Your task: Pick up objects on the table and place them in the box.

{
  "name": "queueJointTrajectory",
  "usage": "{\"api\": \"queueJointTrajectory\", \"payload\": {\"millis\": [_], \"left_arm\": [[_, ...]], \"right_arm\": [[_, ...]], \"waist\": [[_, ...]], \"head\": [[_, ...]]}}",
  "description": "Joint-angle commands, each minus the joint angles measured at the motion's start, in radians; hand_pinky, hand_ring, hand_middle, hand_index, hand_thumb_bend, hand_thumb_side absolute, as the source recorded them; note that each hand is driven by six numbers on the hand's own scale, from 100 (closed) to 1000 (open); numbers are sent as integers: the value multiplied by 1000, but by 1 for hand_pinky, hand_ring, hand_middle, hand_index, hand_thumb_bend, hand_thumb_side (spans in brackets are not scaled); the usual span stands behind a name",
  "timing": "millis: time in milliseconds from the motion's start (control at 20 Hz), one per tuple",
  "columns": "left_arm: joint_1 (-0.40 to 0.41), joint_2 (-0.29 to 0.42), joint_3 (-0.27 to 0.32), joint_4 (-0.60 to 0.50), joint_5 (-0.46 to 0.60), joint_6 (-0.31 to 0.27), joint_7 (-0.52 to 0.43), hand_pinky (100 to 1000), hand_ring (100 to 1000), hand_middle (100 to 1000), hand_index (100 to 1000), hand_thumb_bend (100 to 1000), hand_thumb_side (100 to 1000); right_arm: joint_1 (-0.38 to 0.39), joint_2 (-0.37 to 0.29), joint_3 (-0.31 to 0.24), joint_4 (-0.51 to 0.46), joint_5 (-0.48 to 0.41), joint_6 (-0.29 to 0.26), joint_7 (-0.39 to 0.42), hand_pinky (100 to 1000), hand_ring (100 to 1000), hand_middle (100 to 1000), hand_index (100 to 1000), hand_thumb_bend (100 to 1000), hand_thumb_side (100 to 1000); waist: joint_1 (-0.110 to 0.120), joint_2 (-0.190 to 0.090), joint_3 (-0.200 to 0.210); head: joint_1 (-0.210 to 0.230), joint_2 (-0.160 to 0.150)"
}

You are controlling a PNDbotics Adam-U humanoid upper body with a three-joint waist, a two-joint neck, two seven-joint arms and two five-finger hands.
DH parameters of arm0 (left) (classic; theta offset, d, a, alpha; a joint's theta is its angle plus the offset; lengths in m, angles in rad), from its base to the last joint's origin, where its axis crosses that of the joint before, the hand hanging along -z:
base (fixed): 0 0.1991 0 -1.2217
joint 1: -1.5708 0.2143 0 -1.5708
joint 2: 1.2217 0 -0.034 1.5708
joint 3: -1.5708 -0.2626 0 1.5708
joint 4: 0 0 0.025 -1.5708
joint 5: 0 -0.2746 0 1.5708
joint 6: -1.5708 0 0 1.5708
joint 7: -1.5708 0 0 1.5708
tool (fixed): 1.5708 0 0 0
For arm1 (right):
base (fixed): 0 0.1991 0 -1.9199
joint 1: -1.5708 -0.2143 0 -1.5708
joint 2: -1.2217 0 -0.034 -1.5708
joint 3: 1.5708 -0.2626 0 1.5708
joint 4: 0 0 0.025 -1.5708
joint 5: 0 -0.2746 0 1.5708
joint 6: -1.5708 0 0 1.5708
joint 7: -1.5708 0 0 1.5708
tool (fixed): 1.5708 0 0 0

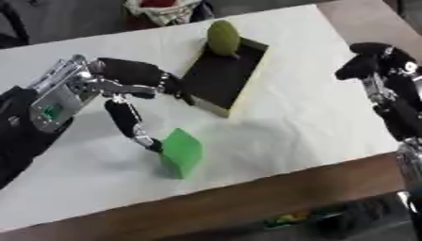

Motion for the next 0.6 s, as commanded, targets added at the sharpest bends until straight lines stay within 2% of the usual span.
{"api": "queueJointTrajectory", "payload": {"millis": [50,600], "left_arm": [[-8,3,-2,4,-12,-214,-207,819,815,818,915,588,496],[-2,-16,-31,31,-29,-244,-230,827,828,829,919,589,521]], "right_arm": [[-9,-11,-8,-12,1,-1,-2,643,603,537,753,100,500],[-10,-9,-7,-12,0,-1,0,644,602,537,754,100,500]], "waist": [[-5,-15,-1],[-3,-14,-1]], "head": [[-2,5],[-3,5]]}}
